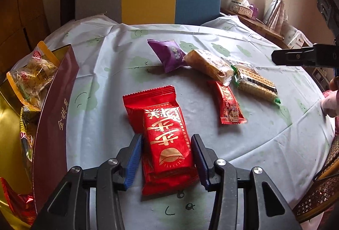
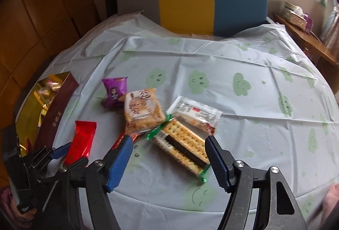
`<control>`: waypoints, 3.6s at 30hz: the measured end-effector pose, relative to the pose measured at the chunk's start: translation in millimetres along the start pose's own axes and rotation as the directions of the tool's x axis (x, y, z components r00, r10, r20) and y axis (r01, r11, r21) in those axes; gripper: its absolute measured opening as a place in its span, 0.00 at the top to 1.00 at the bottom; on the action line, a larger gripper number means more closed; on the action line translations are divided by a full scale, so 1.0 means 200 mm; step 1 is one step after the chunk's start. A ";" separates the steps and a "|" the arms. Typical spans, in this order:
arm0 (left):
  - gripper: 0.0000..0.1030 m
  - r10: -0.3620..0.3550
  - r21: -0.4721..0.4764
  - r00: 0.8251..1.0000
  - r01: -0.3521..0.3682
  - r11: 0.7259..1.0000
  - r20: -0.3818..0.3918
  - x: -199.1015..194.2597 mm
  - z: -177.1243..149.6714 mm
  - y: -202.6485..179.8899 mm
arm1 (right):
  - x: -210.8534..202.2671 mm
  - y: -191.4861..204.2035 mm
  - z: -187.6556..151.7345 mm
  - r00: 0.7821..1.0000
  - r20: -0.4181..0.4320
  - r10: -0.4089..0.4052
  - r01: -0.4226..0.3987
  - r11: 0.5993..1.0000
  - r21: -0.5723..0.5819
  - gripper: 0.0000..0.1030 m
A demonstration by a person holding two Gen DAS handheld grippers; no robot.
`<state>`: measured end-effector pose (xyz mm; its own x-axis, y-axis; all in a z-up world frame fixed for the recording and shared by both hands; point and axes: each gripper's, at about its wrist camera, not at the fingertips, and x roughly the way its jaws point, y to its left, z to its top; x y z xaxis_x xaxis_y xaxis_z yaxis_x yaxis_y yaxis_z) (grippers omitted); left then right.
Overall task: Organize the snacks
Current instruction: 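Grasp the large red packet with the left tool, then lift the red packet with the left tool while the right tool grasps the purple packet, then drop the red packet into the gold tray and open the left tool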
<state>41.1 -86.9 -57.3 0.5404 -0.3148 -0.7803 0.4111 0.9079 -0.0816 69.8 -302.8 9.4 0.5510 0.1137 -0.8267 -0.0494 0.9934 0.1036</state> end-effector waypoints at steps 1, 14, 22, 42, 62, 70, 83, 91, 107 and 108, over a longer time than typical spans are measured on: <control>0.54 -0.007 -0.002 1.000 0.007 1.000 0.005 0.00 0.00 0.01 | 0.01 0.02 0.01 1.000 -0.005 0.011 -0.011 1.000 -0.008 0.31; 0.54 -0.055 -0.006 0.997 0.055 0.998 0.051 -0.01 -0.03 0.04 | 0.42 0.47 0.35 0.996 -0.086 0.026 -0.044 0.975 -0.217 0.31; 0.54 -0.071 -0.011 0.996 0.072 0.997 0.062 -0.01 -0.04 0.05 | 0.66 0.53 0.42 0.989 -0.145 -0.017 -0.018 0.971 -0.237 0.63; 0.55 -0.039 0.010 0.999 0.039 0.999 0.031 -0.01 0.00 0.01 | 0.11 0.32 -0.05 0.984 -0.134 0.114 -0.130 0.984 -0.119 0.63; 0.58 0.034 -0.218 0.986 0.002 0.976 0.163 -0.56 0.16 0.49 | 0.22 0.28 -0.22 0.984 -0.180 0.017 -0.048 0.985 -0.166 0.63; 0.58 0.238 -0.409 0.969 -0.189 0.893 0.072 -0.54 0.17 1.04 | 0.22 0.31 -0.22 0.984 -0.178 0.014 -0.047 0.982 -0.185 0.63; 0.55 0.232 -0.401 0.971 -0.237 0.885 -0.062 -0.12 0.34 1.20 | 0.23 0.28 -0.22 0.982 -0.185 0.025 -0.058 0.983 -0.177 0.62; 0.51 0.256 -0.426 0.965 -0.252 0.869 -0.050 -0.16 0.31 1.19 | 0.26 0.28 -0.22 0.980 -0.199 0.004 -0.042 0.982 -0.184 0.60; 0.46 0.304 -0.372 0.953 -0.279 0.885 0.010 -0.44 0.07 0.82 | 0.27 0.28 -0.23 0.982 -0.189 -0.002 -0.033 0.983 -0.181 0.60; 0.46 0.303 -0.367 0.953 -0.279 0.887 0.009 -0.45 0.06 0.80 | 0.27 0.28 -0.23 0.982 -0.190 -0.002 -0.032 0.983 -0.179 0.60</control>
<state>67.6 84.0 6.5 0.6464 -0.0274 -0.7625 -0.0552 0.9950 -0.0826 57.2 -239.7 -54.7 0.3832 0.1127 -0.9168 -0.2153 0.9761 0.0300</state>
